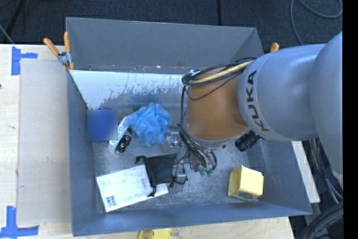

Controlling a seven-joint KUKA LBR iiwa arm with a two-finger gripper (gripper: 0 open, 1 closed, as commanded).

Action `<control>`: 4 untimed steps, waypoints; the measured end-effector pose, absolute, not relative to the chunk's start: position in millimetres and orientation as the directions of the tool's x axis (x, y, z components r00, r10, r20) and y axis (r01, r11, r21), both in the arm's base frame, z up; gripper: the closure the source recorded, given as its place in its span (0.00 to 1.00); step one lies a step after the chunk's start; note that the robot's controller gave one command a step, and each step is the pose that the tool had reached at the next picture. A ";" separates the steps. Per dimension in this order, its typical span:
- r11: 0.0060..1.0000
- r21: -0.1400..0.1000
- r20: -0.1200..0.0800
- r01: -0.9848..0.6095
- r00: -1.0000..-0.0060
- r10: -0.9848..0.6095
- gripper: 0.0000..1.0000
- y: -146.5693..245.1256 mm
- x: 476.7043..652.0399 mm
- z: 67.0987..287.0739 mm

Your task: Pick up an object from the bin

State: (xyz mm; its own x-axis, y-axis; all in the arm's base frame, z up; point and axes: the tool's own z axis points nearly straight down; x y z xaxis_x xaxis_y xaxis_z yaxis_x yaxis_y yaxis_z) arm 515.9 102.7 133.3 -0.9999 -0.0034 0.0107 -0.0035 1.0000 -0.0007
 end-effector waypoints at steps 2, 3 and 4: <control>1.000 0.002 -0.002 0.012 -1.000 0.012 0.00 82.7 500.1 96.5; 0.999 0.001 0.001 -0.039 -0.999 -0.039 1.00 157.0 566.1 75.6; 0.999 0.001 0.001 -0.038 -0.999 -0.038 1.00 156.7 566.1 75.6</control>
Offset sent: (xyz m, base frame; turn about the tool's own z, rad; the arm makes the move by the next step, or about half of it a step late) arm -0.0263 -0.0324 -0.0598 0.0228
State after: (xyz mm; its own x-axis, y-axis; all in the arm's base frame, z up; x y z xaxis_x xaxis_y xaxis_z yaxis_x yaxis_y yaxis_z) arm 566.1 156.7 75.6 -0.9993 -0.0376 0.0012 -0.0376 0.9993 0.0008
